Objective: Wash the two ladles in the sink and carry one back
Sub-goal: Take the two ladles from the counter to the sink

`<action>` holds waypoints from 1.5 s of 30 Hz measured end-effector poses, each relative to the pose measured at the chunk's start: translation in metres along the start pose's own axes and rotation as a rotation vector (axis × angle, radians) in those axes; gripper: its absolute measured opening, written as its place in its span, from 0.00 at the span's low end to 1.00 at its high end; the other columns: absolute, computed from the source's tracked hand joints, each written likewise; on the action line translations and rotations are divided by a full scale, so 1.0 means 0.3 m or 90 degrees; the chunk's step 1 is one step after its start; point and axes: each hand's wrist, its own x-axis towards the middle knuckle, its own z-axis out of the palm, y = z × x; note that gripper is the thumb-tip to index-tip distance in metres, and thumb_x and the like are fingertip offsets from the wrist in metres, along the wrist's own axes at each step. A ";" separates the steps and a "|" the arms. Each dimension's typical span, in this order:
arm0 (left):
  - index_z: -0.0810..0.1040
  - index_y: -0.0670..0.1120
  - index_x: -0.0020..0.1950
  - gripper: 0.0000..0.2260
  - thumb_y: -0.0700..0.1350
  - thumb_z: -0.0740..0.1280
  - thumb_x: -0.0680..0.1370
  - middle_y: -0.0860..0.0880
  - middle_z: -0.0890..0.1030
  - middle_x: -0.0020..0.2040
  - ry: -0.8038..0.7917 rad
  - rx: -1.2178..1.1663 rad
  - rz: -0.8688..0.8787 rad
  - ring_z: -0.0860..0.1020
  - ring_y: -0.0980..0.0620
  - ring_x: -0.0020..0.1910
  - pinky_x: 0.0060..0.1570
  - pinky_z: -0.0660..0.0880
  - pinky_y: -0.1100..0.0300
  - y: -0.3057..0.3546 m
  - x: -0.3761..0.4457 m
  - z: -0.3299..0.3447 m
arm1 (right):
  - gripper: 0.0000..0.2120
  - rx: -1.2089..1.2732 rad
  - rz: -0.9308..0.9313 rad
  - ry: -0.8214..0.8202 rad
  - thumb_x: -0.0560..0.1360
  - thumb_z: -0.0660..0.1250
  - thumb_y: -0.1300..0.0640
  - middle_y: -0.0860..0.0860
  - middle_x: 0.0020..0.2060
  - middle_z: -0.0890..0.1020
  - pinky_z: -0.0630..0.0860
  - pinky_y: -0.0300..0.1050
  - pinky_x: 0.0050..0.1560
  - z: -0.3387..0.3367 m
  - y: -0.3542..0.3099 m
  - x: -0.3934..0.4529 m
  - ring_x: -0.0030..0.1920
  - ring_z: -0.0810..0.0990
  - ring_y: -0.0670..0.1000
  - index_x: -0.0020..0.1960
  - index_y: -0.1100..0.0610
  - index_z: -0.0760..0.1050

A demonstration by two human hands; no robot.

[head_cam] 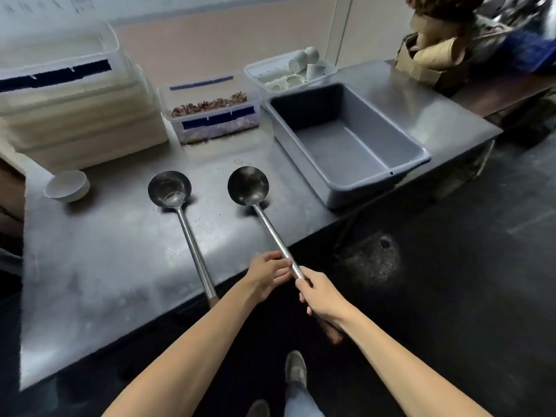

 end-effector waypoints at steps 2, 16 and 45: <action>0.72 0.37 0.63 0.18 0.31 0.71 0.75 0.36 0.82 0.55 -0.031 0.025 -0.012 0.85 0.42 0.51 0.54 0.81 0.51 -0.029 -0.054 0.024 | 0.12 0.001 0.008 0.008 0.83 0.57 0.55 0.52 0.37 0.74 0.74 0.43 0.31 -0.010 0.019 -0.086 0.37 0.73 0.51 0.60 0.45 0.77; 0.67 0.35 0.68 0.22 0.33 0.70 0.76 0.35 0.82 0.58 -0.236 0.204 -0.120 0.84 0.41 0.54 0.57 0.80 0.52 -0.387 -0.356 0.347 | 0.17 -0.010 0.071 0.176 0.83 0.59 0.57 0.54 0.36 0.75 0.74 0.44 0.29 -0.142 0.272 -0.728 0.31 0.72 0.49 0.69 0.46 0.73; 0.73 0.37 0.56 0.11 0.30 0.69 0.75 0.37 0.81 0.47 -0.679 0.566 -0.289 0.83 0.45 0.44 0.43 0.84 0.55 -1.834 -1.368 1.538 | 0.24 0.248 0.307 0.744 0.84 0.60 0.57 0.53 0.36 0.77 0.72 0.36 0.25 -0.371 1.178 -2.488 0.27 0.73 0.43 0.79 0.58 0.61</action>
